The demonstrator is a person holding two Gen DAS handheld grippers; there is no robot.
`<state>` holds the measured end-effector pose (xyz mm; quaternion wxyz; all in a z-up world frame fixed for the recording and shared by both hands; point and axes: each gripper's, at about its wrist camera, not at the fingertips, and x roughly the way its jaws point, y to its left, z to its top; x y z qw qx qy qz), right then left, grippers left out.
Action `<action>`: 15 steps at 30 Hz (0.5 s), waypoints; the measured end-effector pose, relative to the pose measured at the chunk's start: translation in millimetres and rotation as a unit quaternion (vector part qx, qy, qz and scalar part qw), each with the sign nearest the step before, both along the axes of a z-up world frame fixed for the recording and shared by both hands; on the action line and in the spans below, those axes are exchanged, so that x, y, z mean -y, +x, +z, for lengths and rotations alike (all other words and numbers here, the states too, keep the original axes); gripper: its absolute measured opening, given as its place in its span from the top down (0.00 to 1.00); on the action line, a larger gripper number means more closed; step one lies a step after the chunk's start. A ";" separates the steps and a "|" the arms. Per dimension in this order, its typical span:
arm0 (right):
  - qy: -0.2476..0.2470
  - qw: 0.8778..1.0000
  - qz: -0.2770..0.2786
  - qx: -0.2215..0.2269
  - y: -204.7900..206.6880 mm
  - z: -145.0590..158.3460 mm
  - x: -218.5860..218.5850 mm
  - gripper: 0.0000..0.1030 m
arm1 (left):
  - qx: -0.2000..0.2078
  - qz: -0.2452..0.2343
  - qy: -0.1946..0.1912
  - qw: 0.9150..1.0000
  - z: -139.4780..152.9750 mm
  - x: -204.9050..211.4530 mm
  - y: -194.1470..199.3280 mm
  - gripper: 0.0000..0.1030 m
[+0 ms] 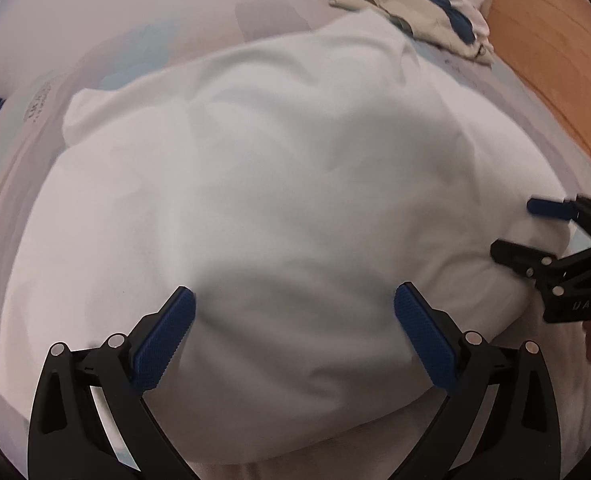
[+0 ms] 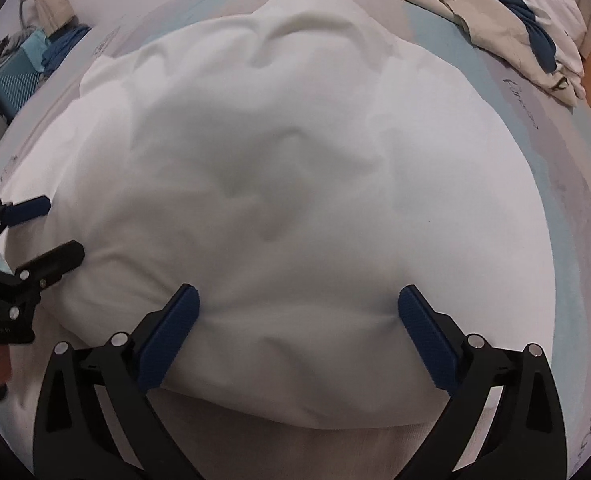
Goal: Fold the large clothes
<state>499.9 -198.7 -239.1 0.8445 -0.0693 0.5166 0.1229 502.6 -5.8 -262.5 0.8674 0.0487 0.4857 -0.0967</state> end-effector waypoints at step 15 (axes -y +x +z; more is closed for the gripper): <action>-0.015 1.000 0.021 0.000 -4.0 -30.7 0.8 0.06 | -0.002 -0.022 0.017 1.000 -25.5 0.2 -0.9 0.05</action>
